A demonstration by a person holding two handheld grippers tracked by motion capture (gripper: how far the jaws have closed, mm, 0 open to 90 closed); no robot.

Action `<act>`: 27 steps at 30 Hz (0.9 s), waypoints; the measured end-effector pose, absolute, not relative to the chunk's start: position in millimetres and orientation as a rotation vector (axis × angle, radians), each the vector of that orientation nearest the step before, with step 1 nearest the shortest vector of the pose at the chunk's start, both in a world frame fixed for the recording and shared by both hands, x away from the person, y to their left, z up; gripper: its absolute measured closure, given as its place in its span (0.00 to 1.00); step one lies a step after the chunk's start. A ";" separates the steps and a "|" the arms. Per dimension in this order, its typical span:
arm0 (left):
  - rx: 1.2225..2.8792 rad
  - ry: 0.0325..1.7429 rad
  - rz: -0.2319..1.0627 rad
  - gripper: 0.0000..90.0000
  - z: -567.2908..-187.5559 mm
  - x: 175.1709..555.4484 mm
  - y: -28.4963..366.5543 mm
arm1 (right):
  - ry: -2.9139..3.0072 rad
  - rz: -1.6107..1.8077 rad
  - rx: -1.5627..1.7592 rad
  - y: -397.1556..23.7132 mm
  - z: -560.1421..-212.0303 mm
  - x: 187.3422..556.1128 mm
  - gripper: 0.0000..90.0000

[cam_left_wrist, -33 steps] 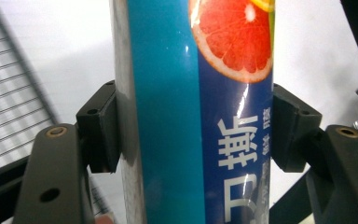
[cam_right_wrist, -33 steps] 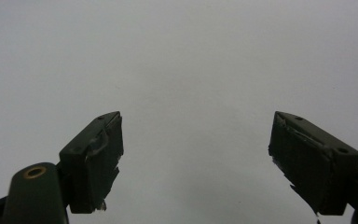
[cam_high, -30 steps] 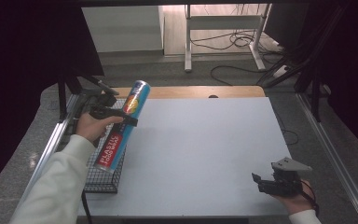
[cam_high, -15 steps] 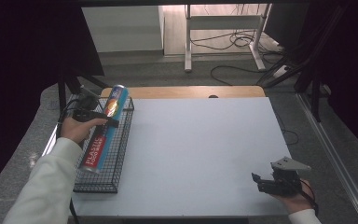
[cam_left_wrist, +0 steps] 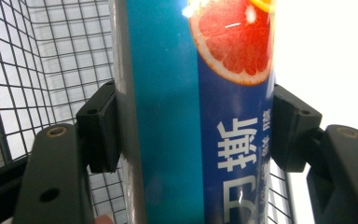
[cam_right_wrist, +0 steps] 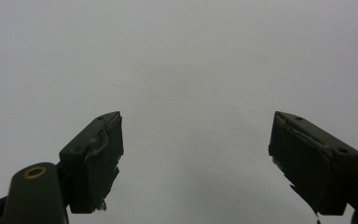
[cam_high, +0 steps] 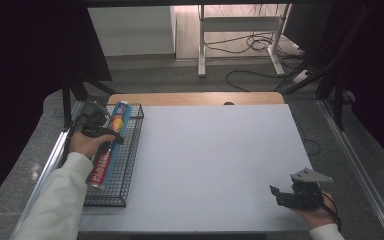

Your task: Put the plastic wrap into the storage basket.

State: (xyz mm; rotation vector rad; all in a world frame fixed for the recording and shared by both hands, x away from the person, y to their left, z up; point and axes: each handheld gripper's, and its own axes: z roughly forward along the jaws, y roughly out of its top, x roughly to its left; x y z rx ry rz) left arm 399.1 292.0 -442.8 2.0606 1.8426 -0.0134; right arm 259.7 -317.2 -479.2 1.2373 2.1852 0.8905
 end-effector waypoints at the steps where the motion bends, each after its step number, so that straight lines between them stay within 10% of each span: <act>1: 2.064 1.849 -0.008 0.35 -445.2 400.0 291.3 | 2.185 0.891 1.237 -317.2 -479.2 259.7 0.20; 27: 2.163 1.970 0.013 0.35 -497.4 412.6 281.5 | 2.188 0.882 1.241 -318.2 -480.5 259.7 0.20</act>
